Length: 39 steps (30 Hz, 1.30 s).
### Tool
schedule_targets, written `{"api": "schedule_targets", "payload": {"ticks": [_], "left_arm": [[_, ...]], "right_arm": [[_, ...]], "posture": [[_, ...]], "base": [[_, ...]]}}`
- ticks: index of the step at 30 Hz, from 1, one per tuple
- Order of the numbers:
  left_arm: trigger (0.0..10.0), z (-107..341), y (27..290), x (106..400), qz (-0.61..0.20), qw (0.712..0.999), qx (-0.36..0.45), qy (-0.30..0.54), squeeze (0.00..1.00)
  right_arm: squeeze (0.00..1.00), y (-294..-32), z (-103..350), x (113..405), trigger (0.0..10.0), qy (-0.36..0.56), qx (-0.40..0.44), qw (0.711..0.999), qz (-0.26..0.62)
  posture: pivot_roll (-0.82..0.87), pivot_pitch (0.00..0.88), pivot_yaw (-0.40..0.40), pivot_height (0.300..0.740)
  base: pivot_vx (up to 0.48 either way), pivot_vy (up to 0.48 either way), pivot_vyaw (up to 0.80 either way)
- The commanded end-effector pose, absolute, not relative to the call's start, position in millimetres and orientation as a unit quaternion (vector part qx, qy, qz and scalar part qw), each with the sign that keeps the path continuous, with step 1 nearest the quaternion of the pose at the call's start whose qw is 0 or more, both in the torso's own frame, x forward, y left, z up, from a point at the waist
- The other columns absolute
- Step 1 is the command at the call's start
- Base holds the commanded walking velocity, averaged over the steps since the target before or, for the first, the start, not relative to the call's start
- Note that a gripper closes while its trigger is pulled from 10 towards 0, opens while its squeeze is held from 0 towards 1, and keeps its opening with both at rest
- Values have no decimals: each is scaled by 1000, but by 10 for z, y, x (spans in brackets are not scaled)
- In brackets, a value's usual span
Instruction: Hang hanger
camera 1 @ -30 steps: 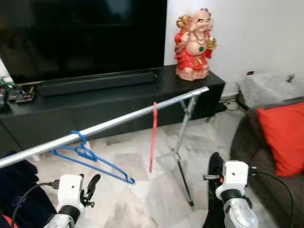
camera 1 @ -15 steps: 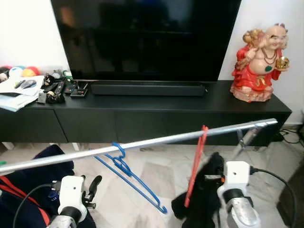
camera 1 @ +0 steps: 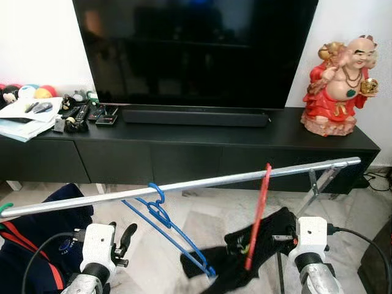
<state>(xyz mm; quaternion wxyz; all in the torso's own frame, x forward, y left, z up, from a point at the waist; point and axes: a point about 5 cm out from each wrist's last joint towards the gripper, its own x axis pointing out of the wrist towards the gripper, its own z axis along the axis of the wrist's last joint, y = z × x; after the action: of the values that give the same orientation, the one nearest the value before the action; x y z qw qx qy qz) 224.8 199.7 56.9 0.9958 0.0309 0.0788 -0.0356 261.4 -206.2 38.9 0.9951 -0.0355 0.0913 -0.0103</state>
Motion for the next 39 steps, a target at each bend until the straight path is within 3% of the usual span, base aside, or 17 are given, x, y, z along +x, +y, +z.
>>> {"api": "schedule_targets", "payload": {"ticks": [1,16,28,39], "left_arm": [[10000,597,1972,2253,-39,996,34,73,0],[10000,632,1979,2256,-34,996,41,66,0],[10000,716,2023,2257,-21,997,44,54,0],[10000,868,1879,2626,-44,993,62,87,0]], "right_arm": [[0,-2104,456,2665,10000,72,-36,997,-14],[0,-2197,219,2554,10000,113,-35,993,-28],[0,-2227,139,2525,10000,125,-35,991,-36],[0,-2224,132,2575,10000,125,-37,991,-36]], "posture": [[39,0,4,740],[56,0,1,740],[63,0,0,740],[61,0,-9,740]], "base": [[0,-289,0],[0,-281,0],[0,0,0],[0,0,0]]}}
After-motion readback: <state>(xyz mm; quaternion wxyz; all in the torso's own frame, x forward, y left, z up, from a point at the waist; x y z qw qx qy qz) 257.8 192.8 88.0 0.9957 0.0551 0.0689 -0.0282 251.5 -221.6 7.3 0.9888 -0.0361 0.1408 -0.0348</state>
